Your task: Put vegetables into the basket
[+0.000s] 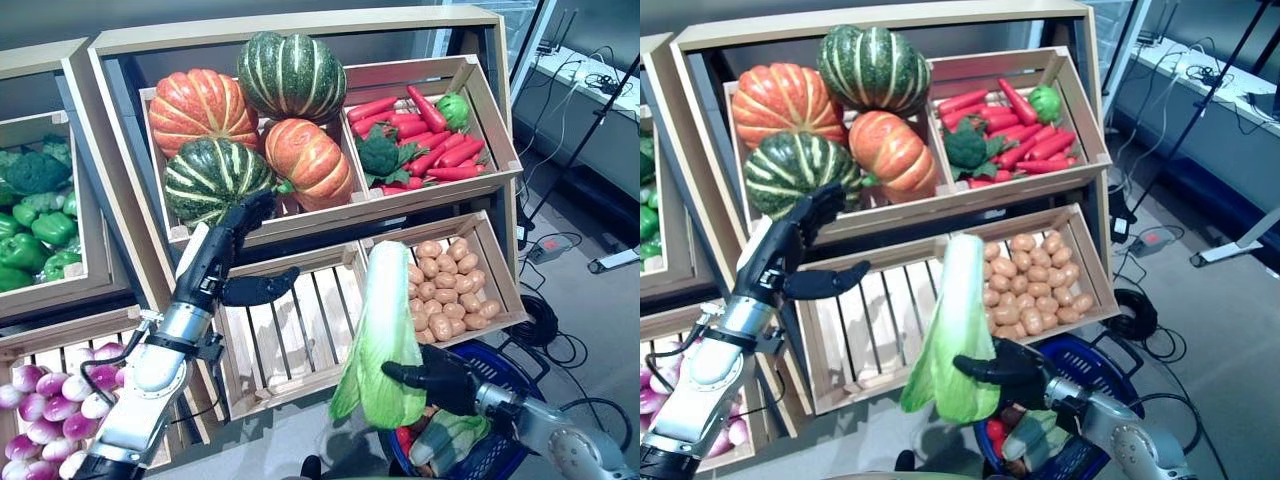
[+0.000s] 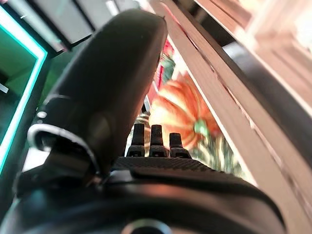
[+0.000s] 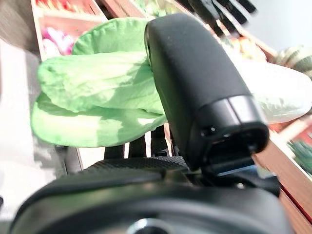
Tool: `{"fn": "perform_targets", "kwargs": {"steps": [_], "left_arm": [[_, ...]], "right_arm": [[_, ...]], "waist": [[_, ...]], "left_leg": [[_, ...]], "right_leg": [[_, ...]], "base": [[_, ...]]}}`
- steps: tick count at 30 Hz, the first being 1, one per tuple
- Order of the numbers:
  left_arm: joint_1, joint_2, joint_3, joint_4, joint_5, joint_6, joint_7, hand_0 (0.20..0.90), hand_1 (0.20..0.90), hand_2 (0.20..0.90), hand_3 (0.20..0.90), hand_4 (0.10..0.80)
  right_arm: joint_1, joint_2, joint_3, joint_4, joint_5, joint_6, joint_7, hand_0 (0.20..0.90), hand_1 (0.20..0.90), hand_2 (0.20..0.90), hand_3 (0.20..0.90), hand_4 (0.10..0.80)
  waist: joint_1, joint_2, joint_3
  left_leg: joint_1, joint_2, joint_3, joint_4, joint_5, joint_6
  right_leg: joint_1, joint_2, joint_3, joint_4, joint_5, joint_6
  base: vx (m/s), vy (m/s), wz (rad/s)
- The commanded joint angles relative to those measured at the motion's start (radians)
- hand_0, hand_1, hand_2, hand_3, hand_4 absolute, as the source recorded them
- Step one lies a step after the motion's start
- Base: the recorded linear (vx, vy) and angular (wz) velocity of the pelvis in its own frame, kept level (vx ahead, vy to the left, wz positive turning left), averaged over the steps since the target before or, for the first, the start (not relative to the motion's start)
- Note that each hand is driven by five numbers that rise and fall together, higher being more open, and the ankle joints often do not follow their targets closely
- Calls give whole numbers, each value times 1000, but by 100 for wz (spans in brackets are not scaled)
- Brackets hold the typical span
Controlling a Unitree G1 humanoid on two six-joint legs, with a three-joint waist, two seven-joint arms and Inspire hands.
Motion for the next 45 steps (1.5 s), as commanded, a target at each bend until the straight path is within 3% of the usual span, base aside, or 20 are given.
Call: {"fn": "perform_targets", "kwargs": {"steps": [1,3,8,15,17,23,26,31,38,42,45], "left_arm": [[-46,54,95,17,126,-122,103,900,900,900,900,800],[-22,64,139,23,198,-106,146,900,900,900,900,800],[-3,57,156,37,225,-69,208,900,900,900,900,800],[-100,21,111,115,240,-41,478,900,900,900,900,800],[-148,-6,81,139,261,-36,569,900,900,900,900,800],[-211,-28,55,151,268,-47,695,900,900,900,900,800],[-236,-45,41,151,276,-54,752,900,900,900,900,800],[-312,-88,7,178,243,-90,844,900,900,900,900,800],[-444,-144,-80,203,145,-112,860,900,900,900,900,800],[-510,-146,-123,216,184,-101,898,900,900,900,900,800],[-559,-149,-151,237,181,-116,883,900,900,900,900,800]], "right_arm": [[-54,18,-76,-34,26,-130,-40,300,300,300,300,400],[-20,40,-123,-19,41,-152,-101,300,300,300,300,400],[5,82,-172,9,107,-236,-237,300,300,300,300,400],[-108,195,-222,103,160,-583,-459,300,300,300,300,400],[-153,247,-243,122,180,-726,-561,300,300,300,300,400],[-211,296,-292,165,255,-918,-687,300,300,300,300,400],[-243,316,-292,192,281,-969,-732,300,300,300,300,400],[-335,320,-282,326,313,-1007,-759,300,300,300,300,400],[-585,230,-234,657,343,-919,-823,300,300,300,300,400],[-722,198,-198,811,358,-894,-824,300,300,300,300,400],[-797,185,-182,914,364,-798,-802,300,300,300,300,400]], "waist": [[-11,-33,-50],[-19,-31,-42],[-34,-27,-15],[-64,1,158],[-74,12,242],[-71,23,377],[-63,27,420],[-47,36,455],[2,56,455],[27,58,455],[41,60,455]], "left_leg": [[12,-11,6,9,-62,-18],[9,-9,9,9,-64,-20],[-14,-6,12,9,-63,-22],[-144,-6,8,16,-29,-14],[-208,-10,1,44,-9,-14],[-421,-26,-1,222,-3,-32],[-506,-32,-10,287,-5,-34],[-622,-56,-19,360,-17,-32],[-748,-94,-50,445,-32,-24],[-798,-109,-54,463,-33,-15],[-844,-122,-55,476,-29,-9]], "right_leg": [[60,-23,-33,2,-14,17],[53,-19,-31,2,-18,16],[27,-11,-20,2,-19,14],[-137,22,18,79,-35,-15],[-203,41,30,131,-43,-29],[-364,53,7,276,-72,-53],[-430,50,2,334,-85,-59],[-542,36,-12,403,-100,-63],[-673,16,-22,463,-95,-65],[-728,18,-23,489,-97,-68],[-777,21,-21,507,-96,-71]], "base": [[0,0,0],[-1,-44,0],[-59,-54,-2],[-280,-50,-8],[-357,-78,-12],[-246,-71,-4],[-175,-64,-2],[-129,-38,5],[-90,-24,11],[-61,-52,12],[-46,-52,11]]}}
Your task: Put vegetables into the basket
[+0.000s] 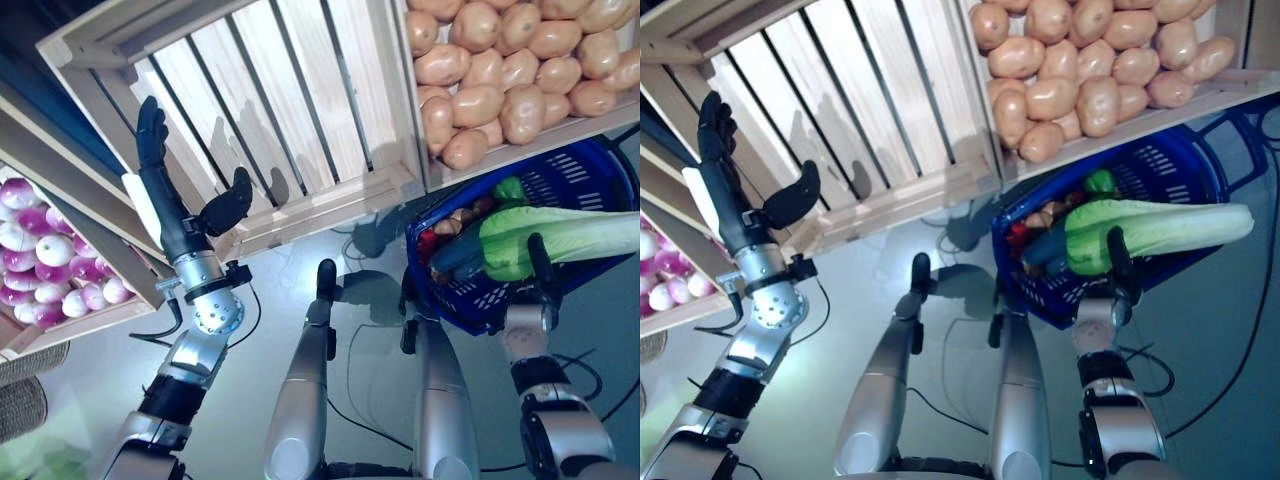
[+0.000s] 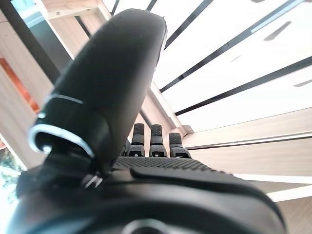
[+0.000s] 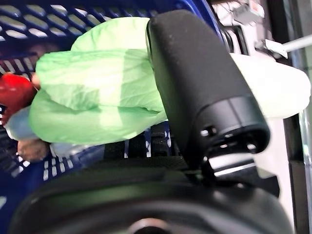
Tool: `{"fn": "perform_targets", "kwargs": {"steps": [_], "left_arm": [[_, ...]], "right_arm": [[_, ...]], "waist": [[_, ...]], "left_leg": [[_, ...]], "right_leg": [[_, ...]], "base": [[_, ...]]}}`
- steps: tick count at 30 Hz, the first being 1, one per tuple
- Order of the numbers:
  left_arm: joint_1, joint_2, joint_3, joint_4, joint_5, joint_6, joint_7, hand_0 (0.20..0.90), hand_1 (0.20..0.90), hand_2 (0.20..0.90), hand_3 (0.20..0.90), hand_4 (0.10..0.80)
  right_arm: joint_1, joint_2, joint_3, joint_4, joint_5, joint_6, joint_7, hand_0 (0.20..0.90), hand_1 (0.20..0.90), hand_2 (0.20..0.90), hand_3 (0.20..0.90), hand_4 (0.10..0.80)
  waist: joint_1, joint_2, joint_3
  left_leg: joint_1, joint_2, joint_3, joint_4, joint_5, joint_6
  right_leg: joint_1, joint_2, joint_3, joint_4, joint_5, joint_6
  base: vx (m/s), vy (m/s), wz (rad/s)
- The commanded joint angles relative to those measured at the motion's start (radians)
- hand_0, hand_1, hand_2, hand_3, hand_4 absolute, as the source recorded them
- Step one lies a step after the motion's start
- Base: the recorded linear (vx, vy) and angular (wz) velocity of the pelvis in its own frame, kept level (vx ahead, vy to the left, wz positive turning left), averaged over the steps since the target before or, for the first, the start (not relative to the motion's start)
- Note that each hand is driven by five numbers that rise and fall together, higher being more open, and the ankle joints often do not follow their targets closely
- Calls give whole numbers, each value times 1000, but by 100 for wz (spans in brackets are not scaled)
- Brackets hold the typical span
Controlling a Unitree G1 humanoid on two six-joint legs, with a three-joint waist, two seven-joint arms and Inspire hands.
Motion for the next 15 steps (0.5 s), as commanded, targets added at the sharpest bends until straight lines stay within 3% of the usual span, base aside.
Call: {"fn": "perform_targets", "kwargs": {"steps": [1,7,11,12,14,15], "left_arm": [[-87,25,57,-52,32,-118,38,900,900,900,900,800],[-93,15,36,-53,-106,-176,-97,900,900,900,900,800],[-82,1,33,-47,-159,-200,-147,900,900,900,900,800],[-79,-6,30,-50,-190,-197,-178,900,900,900,900,800],[-76,-10,27,-48,-192,-196,-198,900,900,900,900,800],[-75,-11,21,-48,-185,-195,-197,900,900,900,900,800]], "right_arm": [[-35,-112,10,36,4,67,15,300,300,300,300,400],[-93,-127,-8,190,136,248,63,300,300,300,300,400],[-99,-119,-40,237,202,288,36,300,300,300,300,400],[-101,-116,-58,251,259,297,10,545,545,545,545,563],[-98,-113,-74,263,304,309,-17,900,900,900,900,800],[-97,-112,-83,271,321,312,-34,900,900,900,900,800]], "waist": [[6,2,-1],[28,13,-1],[35,16,-1],[37,18,-1],[37,19,-1],[37,20,-1]], "left_leg": [[-103,-102,-2,120,-36,51],[-134,-110,-5,117,-30,54],[-134,-118,-11,114,-30,59],[-134,-122,-13,117,-33,61],[-131,-125,-14,118,-35,62],[-130,-126,-14,118,-34,62]], "right_leg": [[52,28,-39,-25,0,-1],[18,29,-48,-23,9,-3],[14,31,-53,-19,12,-4],[13,32,-54,-14,11,-4],[15,33,-55,-12,10,-4],[17,34,-55,-13,12,-4]], "base": [[-25,-39,8],[-9,-47,14],[-1,-10,1],[0,0,0],[8,-16,3],[2,-14,3]]}}
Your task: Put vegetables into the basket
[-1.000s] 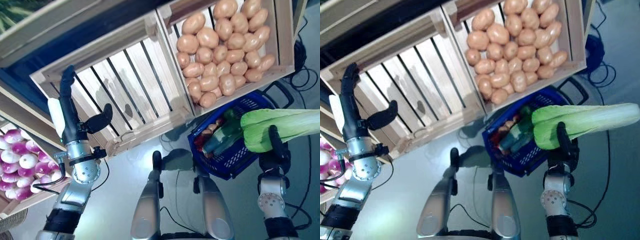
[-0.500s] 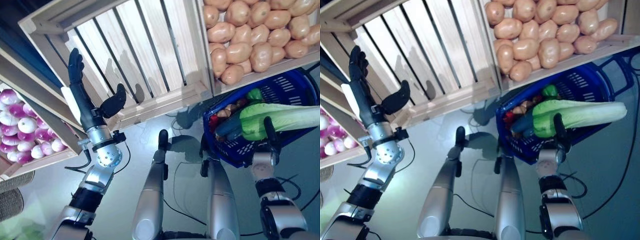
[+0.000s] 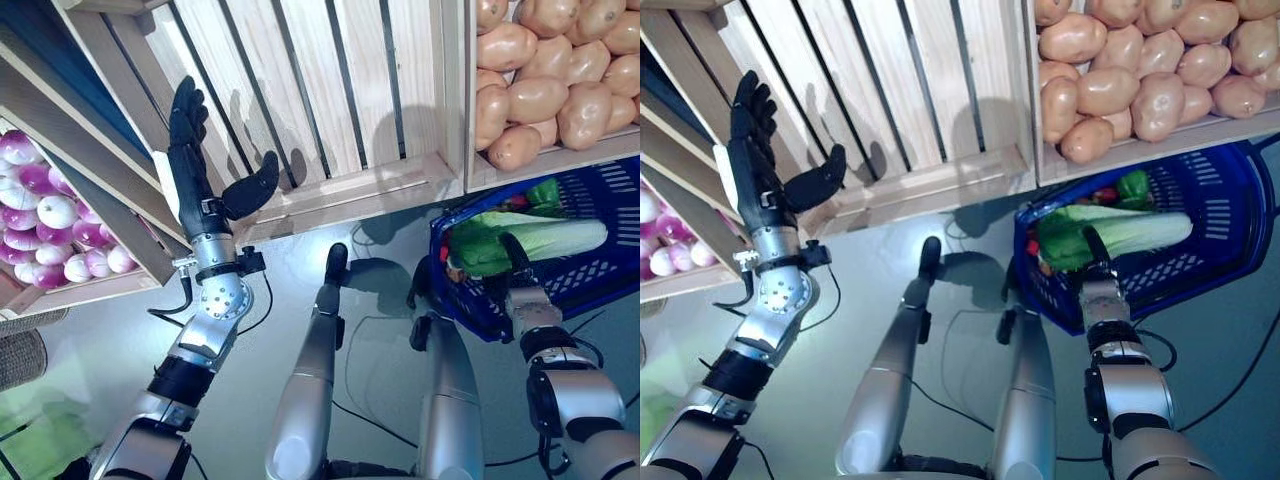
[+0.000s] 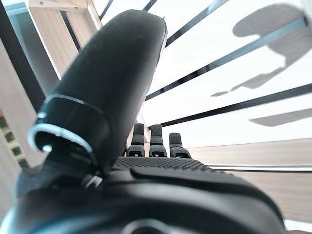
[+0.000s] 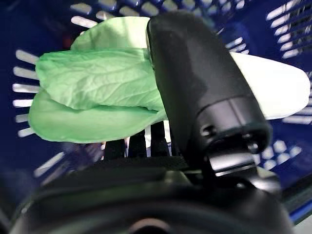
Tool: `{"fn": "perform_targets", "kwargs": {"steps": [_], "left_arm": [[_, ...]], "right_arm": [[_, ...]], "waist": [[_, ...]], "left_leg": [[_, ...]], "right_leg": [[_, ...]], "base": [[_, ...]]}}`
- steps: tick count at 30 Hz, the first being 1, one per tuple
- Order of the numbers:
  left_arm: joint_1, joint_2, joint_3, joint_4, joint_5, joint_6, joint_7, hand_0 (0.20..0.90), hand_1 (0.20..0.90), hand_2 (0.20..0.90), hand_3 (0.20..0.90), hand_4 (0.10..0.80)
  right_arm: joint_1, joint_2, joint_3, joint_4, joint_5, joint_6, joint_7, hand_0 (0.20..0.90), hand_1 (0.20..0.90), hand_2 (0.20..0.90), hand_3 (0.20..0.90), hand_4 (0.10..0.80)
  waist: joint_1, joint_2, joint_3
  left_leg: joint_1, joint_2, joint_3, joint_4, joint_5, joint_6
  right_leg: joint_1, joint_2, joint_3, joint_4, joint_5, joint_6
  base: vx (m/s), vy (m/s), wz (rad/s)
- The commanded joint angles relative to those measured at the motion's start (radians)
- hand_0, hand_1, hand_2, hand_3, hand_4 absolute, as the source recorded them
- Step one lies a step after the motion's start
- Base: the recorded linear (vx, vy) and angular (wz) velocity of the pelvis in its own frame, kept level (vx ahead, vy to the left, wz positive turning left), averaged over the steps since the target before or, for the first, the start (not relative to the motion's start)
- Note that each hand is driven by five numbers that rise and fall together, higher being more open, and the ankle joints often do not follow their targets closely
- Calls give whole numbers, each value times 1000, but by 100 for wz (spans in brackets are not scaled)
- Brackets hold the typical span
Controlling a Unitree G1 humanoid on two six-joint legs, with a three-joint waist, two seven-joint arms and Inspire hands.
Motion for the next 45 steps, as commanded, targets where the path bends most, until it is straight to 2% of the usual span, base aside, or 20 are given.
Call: {"fn": "perform_targets", "kwargs": {"steps": [1,9,15,18,21,22,24,26,27,30,32,34,35,37,39,41,42,44,45], "left_arm": [[-18,-15,48,-93,-9,-112,-8,900,900,900,900,800],[9,-2,46,-113,-53,-105,-81,900,900,900,900,800],[23,19,49,-119,-84,-101,-149,900,900,900,900,800],[35,40,56,-133,-129,-48,-236,900,900,900,900,800],[63,54,48,-143,-152,-18,-313,900,900,900,900,800],[87,51,44,-154,-162,19,-365,900,900,900,900,800],[127,52,45,-168,-194,52,-412,900,900,900,900,800],[186,48,56,-182,-188,60,-465,900,900,900,900,800],[254,39,75,-183,-192,66,-525,900,900,900,900,800],[352,28,99,-174,-147,84,-616,900,900,900,900,800],[419,28,86,-131,-117,111,-676,900,900,900,900,800],[438,31,75,-104,-99,118,-703,900,900,900,900,800],[461,34,39,-44,-71,121,-718,900,900,900,900,800],[471,35,-9,34,-49,134,-737,900,900,900,900,800],[467,36,-67,127,38,119,-733,900,900,900,900,800],[467,32,-91,168,80,124,-721,900,900,900,900,800],[465,26,-128,255,100,129,-698,900,900,900,900,800],[463,-9,-138,371,128,131,-687,900,900,900,900,800],[461,-30,-144,444,165,104,-672,900,900,900,900,800]], "right_arm": [[54,-61,-64,-13,113,-14,-101,900,900,900,900,800],[58,-56,-103,-21,160,-72,-207,900,900,900,900,800],[65,-56,-113,-17,120,-111,-215,900,900,900,900,800],[92,-44,-114,-39,-13,-169,-228,900,900,900,900,800],[149,-27,-95,-95,-175,-205,-268,900,900,900,900,800],[194,-12,-77,-136,-262,-240,-270,900,900,900,900,800],[264,13,-54,-225,-325,-278,-259,900,900,900,900,800],[364,37,-44,-306,-432,-305,-244,900,900,900,900,800],[476,59,-28,-391,-528,-311,-229,900,900,900,900,800],[616,95,-8,-468,-682,-290,-173,900,900,900,900,800],[711,104,15,-483,-787,-254,-93,900,900,900,900,800],[735,99,22,-458,-838,-240,-51,900,900,900,900,800],[763,91,40,-422,-877,-229,-9,900,900,900,900,800],[782,95,49,-359,-893,-210,46,900,900,900,900,800],[785,101,65,-276,-929,-196,87,900,900,900,900,800],[784,102,79,-246,-971,-170,100,900,900,900,900,800],[781,102,119,-189,-1067,-122,125,900,900,900,900,800],[778,106,147,-107,-1089,-66,150,900,900,900,900,800],[775,112,148,-57,-1081,-56,167,900,900,900,900,800]], "waist": [[-12,23,-2],[-3,20,-2],[-3,15,-2],[-4,7,-2],[-9,1,-45],[-11,-1,-74],[-18,-4,-112],[-25,-9,-143],[-36,-14,-179],[-58,-26,-239],[-80,-37,-300],[-84,-39,-321],[-93,-39,-355],[-100,-39,-387],[-106,-37,-414],[-109,-36,-425],[-114,-35,-440],[-116,-37,-449],[-117,-39,-452]], "left_leg": [[-63,-109,19,92,-35,70],[13,-116,12,67,-41,74],[114,-109,14,21,-41,66],[224,-95,23,-32,-38,59],[304,-76,32,-87,-32,55],[344,-66,34,-116,-29,55],[390,-52,40,-154,-19,54],[436,-44,48,-184,-17,55],[482,-34,56,-217,-13,55],[553,-22,71,-273,-5,52],[610,-12,92,-313,-4,54],[629,-9,98,-324,-6,55],[659,-4,109,-343,-8,57],[688,-1,119,-357,-15,59],[715,1,129,-363,-26,61],[726,3,136,-365,-32,62],[745,6,147,-367,-40,62],[760,8,156,-366,-50,64],[768,10,160,-365,-55,65]], "right_leg": [[66,55,-27,-47,34,-14],[141,62,-43,-67,31,-18],[255,77,-56,-125,30,-25],[378,77,-62,-178,29,-24],[460,72,-64,-235,35,-20],[503,67,-62,-263,37,-15],[551,60,-57,-300,49,-8],[600,54,-52,-336,57,-4],[641,47,-44,-368,68,4],[709,40,-34,-422,84,16],[754,30,-25,-462,98,33],[768,25,-25,-474,102,39],[788,21,-21,-487,107,48],[807,17,-14,-502,112,57],[826,12,-10,-515,116,65],[834,10,-7,-523,119,69],[847,6,-3,-530,120,75],[857,3,0,-527,114,77],[861,2,1,-523,110,78]], "base": [[-5,-11,3],[-3,-13,6],[6,5,0],[67,52,-5],[152,108,-5],[176,148,-5],[225,182,-11],[252,144,-15],[295,161,-17],[272,142,-14],[293,164,-4],[184,118,-11],[261,158,-15],[232,134,-5],[183,102,-4],[130,84,-8],[115,89,-16],[104,81,-10],[85,46,-3]]}}
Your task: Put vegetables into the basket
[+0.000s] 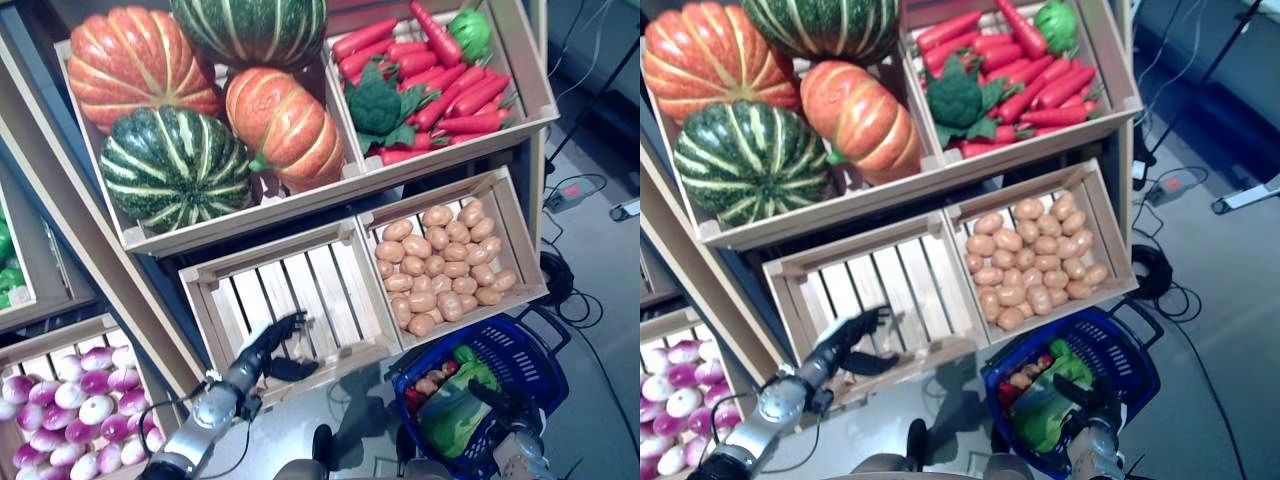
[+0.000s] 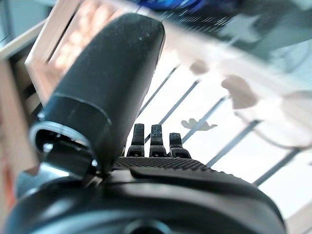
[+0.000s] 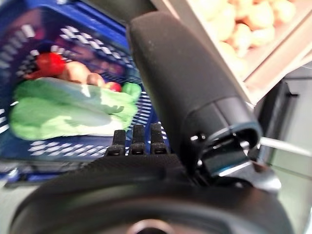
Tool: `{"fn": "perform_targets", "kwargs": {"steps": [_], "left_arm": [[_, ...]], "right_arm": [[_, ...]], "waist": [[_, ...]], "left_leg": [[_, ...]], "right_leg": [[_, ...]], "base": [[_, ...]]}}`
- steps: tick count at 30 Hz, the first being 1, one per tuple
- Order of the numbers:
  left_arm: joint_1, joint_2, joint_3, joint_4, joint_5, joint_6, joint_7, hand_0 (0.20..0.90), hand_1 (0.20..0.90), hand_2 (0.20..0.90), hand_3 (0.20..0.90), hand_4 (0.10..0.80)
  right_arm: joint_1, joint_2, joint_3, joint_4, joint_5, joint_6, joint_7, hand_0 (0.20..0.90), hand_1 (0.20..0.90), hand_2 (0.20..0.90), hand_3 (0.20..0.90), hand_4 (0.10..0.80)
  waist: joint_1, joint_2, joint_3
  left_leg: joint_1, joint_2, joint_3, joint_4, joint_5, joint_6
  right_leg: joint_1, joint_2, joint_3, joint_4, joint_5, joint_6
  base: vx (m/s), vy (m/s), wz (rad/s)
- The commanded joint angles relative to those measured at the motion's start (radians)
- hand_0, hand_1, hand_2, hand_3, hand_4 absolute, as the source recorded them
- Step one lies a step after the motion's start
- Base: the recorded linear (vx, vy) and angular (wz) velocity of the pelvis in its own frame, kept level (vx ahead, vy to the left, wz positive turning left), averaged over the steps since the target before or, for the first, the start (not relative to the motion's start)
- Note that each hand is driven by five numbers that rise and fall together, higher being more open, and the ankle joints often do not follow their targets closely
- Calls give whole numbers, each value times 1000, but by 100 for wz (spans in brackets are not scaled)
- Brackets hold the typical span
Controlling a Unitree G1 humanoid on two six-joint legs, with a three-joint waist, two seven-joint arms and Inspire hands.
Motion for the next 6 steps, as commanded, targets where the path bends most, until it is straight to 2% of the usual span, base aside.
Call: {"fn": "perform_targets", "kwargs": {"steps": [1,6], "left_arm": [[-14,-49,34,172,117,-93,67,900,900,900,900,800],[-31,-130,50,413,167,-71,114,900,900,900,900,800]], "right_arm": [[34,-34,32,107,-40,63,80,900,900,900,900,800],[25,0,46,225,-100,106,147,900,900,900,900,800]], "waist": [[-4,-12,-67],[-3,-21,-77]], "left_leg": [[-36,-6,38,10,-2,-13],[3,-7,37,13,-22,-8]], "right_leg": [[-9,-9,-9,46,40,-5],[28,-9,-4,53,23,-8]], "base": [[74,24,-3],[80,9,-2]]}}
